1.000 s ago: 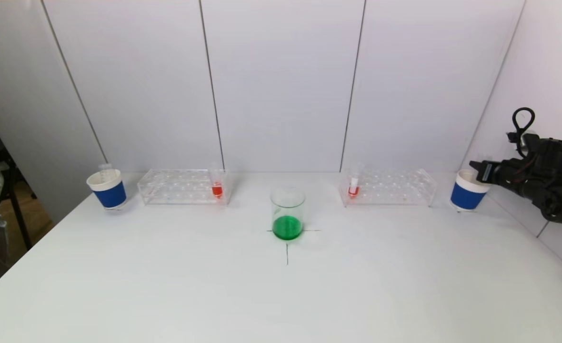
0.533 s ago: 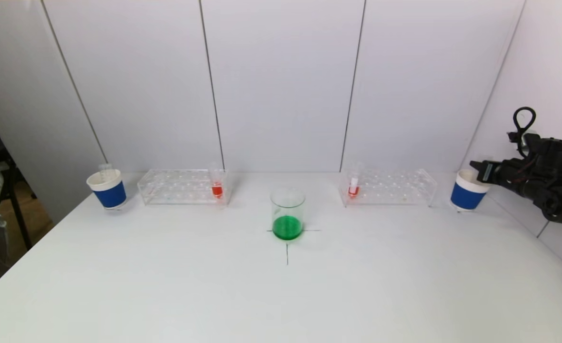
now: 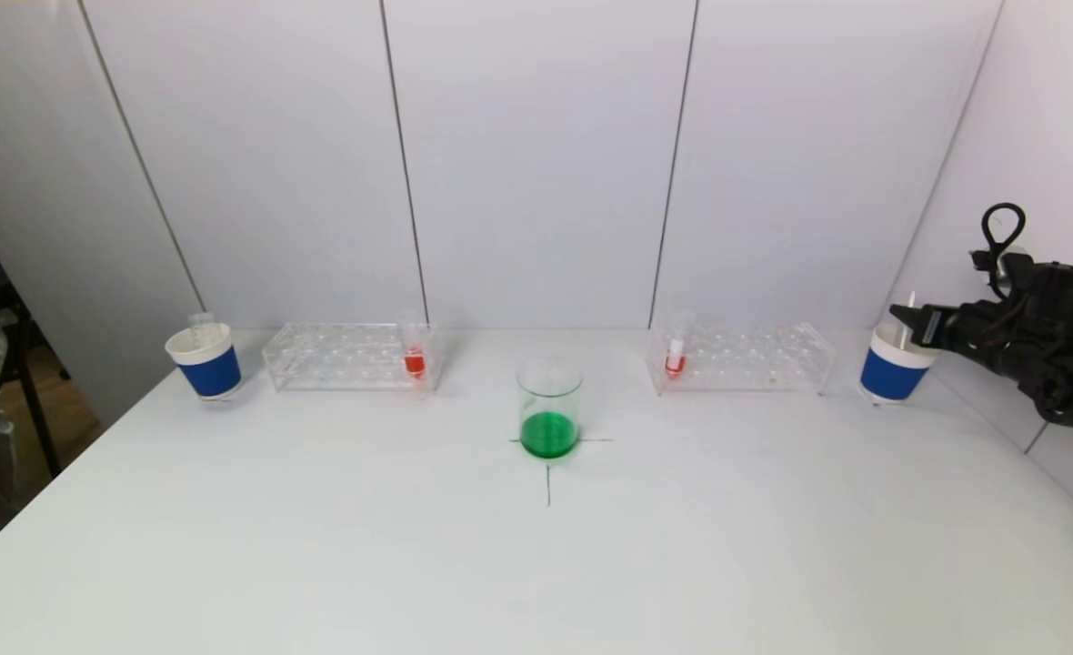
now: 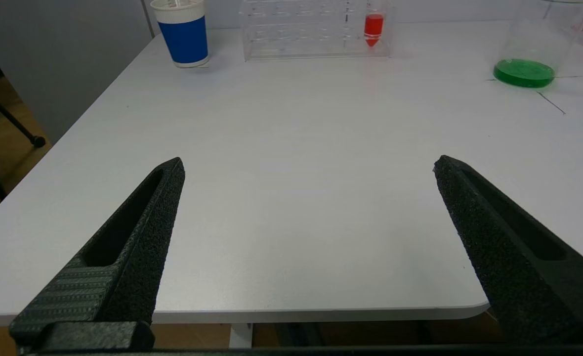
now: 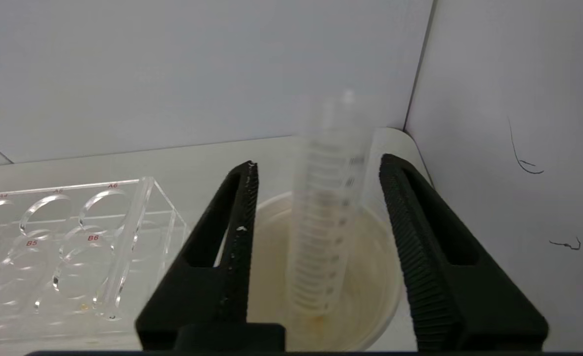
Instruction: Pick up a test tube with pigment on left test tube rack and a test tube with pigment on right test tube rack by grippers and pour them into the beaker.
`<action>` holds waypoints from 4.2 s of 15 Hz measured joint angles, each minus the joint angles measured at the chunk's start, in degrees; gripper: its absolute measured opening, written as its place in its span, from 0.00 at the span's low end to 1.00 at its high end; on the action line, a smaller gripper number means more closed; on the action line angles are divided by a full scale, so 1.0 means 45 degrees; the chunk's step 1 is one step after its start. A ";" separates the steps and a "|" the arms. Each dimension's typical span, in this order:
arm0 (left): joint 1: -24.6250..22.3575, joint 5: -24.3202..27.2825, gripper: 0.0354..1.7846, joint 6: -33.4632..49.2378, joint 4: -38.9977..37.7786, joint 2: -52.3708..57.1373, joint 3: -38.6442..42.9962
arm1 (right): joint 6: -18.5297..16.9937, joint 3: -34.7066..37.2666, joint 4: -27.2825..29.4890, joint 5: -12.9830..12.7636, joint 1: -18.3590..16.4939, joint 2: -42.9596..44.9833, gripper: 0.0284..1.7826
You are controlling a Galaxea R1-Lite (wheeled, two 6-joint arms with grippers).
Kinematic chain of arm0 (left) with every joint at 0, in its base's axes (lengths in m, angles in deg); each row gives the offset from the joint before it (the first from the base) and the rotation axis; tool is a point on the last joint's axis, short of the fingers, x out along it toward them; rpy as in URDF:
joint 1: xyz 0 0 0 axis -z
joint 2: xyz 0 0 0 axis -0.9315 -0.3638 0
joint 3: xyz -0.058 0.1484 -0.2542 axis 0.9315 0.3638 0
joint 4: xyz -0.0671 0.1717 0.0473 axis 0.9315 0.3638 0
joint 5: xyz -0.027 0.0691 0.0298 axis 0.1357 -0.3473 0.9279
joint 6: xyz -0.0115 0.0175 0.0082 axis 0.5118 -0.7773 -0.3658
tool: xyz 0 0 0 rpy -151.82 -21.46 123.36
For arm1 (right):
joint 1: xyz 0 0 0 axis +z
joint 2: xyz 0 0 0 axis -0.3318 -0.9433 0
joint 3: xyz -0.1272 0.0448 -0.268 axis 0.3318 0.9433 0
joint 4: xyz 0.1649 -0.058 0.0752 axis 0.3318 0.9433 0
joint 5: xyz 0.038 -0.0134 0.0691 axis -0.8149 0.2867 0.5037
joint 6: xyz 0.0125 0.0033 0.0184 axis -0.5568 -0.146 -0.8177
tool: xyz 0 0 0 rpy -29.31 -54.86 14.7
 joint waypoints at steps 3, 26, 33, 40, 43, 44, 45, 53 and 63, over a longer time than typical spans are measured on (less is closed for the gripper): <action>0.0000 -0.0005 0.99 -0.0005 0.0000 0.0000 0.0000 | 0.0000 0.0033 -0.0003 0.0000 0.0000 0.0000 0.84; -0.0005 -0.0005 0.99 0.0000 0.0000 0.0000 0.0000 | 0.0027 0.7756 0.0257 -0.0005 0.2265 1.0985 0.99; 0.0000 -0.0005 0.99 0.0000 0.0005 0.0000 0.0000 | 0.0076 1.0302 0.3023 0.0103 0.3852 1.6712 0.99; 0.0000 0.0005 0.99 0.0000 0.0005 0.0000 0.0000 | 0.0125 1.1229 0.7602 -0.0666 0.4294 2.2358 0.99; -0.0005 0.0000 0.99 -0.0005 -0.0005 0.0000 0.0000 | 0.0144 1.1811 0.9235 -0.0932 0.4261 2.4717 0.99; -0.0005 0.0000 0.99 0.0000 0.0000 0.0000 0.0000 | 0.0141 1.1987 0.9874 -0.1078 0.4286 2.5435 0.99; 0.0000 -0.0005 0.99 -0.0005 -0.0005 0.0000 0.0000 | 0.0141 1.2215 1.0411 -0.1355 0.4334 2.6082 0.99; -0.0005 -0.0005 0.99 0.0000 0.0000 0.0000 0.0000 | 0.0038 1.4090 1.1291 -0.3936 0.4475 2.9141 0.99; 0.0000 -0.0008 0.99 -0.0005 -0.0005 0.0000 0.0000 | 0.0154 1.5810 1.0432 -0.4045 0.4475 2.9279 0.99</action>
